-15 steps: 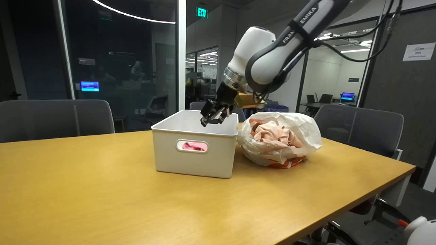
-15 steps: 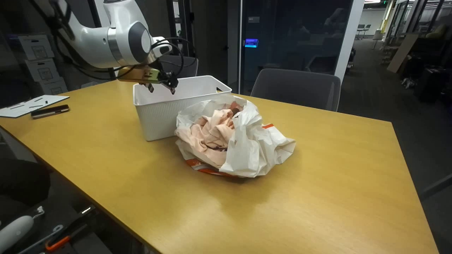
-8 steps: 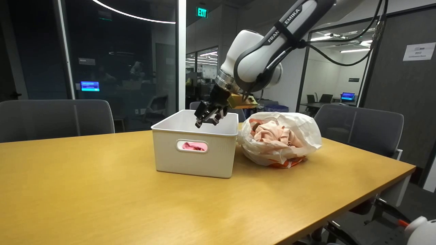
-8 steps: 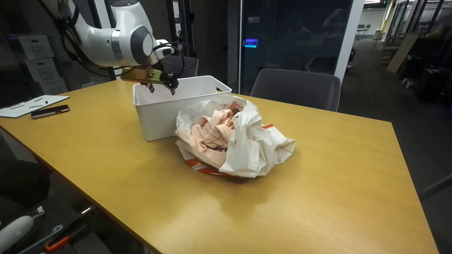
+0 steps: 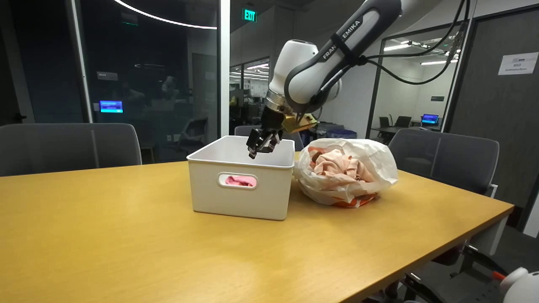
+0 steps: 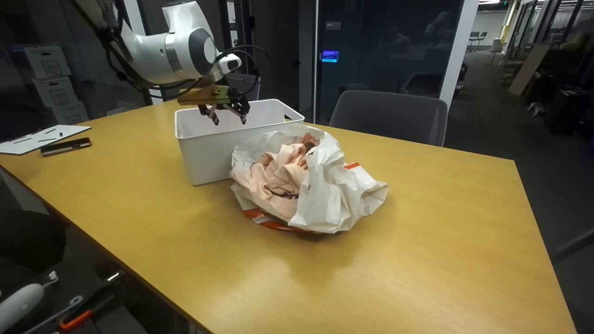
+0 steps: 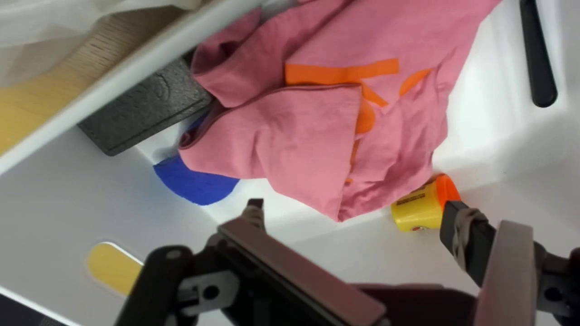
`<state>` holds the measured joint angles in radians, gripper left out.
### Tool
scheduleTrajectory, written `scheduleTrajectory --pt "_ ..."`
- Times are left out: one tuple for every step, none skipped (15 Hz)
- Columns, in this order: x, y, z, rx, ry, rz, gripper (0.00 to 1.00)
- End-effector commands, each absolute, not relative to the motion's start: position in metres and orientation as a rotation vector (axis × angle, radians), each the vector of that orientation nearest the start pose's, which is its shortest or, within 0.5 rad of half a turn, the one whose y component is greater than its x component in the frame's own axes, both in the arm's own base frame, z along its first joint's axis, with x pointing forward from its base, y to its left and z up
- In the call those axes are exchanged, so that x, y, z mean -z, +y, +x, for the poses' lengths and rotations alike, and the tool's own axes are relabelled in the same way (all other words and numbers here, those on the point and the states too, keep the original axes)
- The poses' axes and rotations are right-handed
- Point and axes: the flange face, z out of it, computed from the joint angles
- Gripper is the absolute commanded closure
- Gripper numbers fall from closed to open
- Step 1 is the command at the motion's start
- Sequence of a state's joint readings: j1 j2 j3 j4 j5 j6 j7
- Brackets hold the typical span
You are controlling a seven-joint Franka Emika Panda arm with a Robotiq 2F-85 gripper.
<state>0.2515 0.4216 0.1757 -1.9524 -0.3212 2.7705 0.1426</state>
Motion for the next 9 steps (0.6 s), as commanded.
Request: scheduleTrajectory --pt "-0.304 0.288 0.621 0.523 -0.835 -3.018 0.0" --pt "-0.3 0.29 0.626 0.5 -0.856 -3.029 0.0" --pt "-0.294 0.292 0.631 0.485 -0.872 -3.027 0.0" --pt "-0.285 0.293 0.635 0.475 -0.884 -3.022 0.0" --pt "-0.278 0.294 0.639 0.481 -0.901 -3.015 0.0" --pt "-0.269 0.294 0.642 0.469 -0.903 -3.012 0.0" --pt "-0.26 0.293 0.644 0.463 -0.927 -3.009 0.0" --pt "-0.25 0.292 0.647 0.464 -0.961 -3.011 0.0" --pt "-0.243 0.291 0.65 0.454 -0.97 -3.015 0.0"
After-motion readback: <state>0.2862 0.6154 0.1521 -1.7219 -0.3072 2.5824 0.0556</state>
